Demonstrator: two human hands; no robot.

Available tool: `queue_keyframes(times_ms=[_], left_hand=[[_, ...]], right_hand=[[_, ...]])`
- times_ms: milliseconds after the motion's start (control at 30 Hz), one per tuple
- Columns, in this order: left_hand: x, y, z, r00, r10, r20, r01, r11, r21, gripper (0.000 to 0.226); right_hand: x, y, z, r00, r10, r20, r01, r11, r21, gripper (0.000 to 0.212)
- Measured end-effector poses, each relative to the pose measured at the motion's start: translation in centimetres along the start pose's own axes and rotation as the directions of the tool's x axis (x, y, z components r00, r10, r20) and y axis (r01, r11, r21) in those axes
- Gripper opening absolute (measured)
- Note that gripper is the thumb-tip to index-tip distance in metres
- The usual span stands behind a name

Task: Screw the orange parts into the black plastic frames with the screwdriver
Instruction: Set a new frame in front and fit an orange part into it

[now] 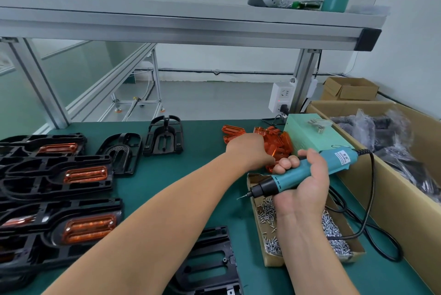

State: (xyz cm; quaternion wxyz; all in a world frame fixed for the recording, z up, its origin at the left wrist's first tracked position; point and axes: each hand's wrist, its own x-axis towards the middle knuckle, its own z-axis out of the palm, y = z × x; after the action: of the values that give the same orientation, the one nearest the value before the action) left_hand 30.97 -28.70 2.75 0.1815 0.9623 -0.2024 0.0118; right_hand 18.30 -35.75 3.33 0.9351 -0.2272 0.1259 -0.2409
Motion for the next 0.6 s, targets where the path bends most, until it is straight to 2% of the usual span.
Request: queue_keyframes(times_ms=[100, 267, 400, 600], left_hand=[[-0.8, -0.3, -0.3, 1.000, 0.000, 0.025, 0.002, 0.999, -0.051, 0.036], [-3.9, -1.0, -2.7, 0.999, -0.021, -0.025, 0.018, 0.992, -0.128, 0.033], [-8.7, -3.3, -5.2, 0.998, -0.055, -0.020, 0.054, 0.998, -0.039, 0.018], [-18.8, -6.6, -6.8, 0.997, -0.073, -0.033, 0.073, 0.997, 0.001, 0.027]], right_hand=[[0.0, -0.1, 0.0, 1.000, -0.003, 0.004, 0.004, 1.000, -0.008, 0.019], [-0.5, -0.1, 0.1, 1.000, -0.009, 0.030, 0.010, 1.000, -0.019, 0.017], [-0.8, -0.3, 0.3, 0.999, 0.001, 0.032, -0.001, 1.000, -0.011, 0.017], [-1.4, -0.2, 0.5, 0.998, 0.020, 0.061, -0.019, 1.000, -0.020, 0.015]])
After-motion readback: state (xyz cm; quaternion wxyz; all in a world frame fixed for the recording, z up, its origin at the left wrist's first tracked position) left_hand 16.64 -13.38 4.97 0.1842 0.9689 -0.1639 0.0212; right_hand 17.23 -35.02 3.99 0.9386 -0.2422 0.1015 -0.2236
